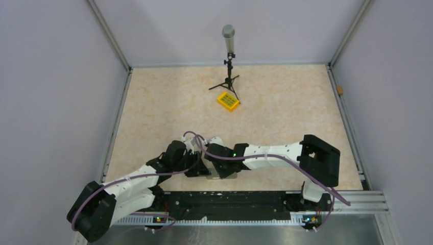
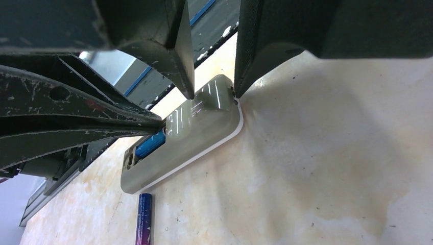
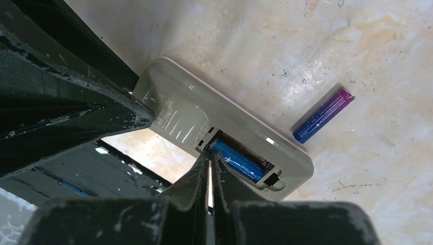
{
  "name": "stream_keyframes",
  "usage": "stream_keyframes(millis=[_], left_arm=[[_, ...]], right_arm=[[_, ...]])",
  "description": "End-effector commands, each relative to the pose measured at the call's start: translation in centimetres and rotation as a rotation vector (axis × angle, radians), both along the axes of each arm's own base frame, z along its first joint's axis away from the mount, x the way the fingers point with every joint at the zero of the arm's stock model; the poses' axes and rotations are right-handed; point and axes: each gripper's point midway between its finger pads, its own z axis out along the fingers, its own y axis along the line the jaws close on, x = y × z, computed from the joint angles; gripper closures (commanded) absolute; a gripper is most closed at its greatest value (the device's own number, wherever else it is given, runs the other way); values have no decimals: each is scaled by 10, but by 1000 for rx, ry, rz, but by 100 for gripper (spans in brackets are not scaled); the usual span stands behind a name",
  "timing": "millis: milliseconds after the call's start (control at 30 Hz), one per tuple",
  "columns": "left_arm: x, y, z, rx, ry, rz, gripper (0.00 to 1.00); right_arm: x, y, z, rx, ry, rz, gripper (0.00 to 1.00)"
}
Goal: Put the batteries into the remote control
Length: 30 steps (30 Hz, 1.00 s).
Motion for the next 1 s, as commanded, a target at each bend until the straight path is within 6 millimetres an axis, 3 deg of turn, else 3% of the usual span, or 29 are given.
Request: stream_keyframes(millis=[0,267,600,767,967], left_arm=[[2,-5,11,-26,-39,-24,64],[5,1,11,16,-49,-5,61],[2,9,26,51,-50,9,52],[-14,4,31,-3,3,-20,55],[-22,-7,30,-42,38,-12,66]], right_arm=[[0,-2,-5,-9,-20,-12,100],[11,-5,21,33,-93,-21,100],[35,-24,47,92,-164,-52,91],[47,-28,44,117,-159,-36,99],[54,-13,43,166,-154,-4,100]])
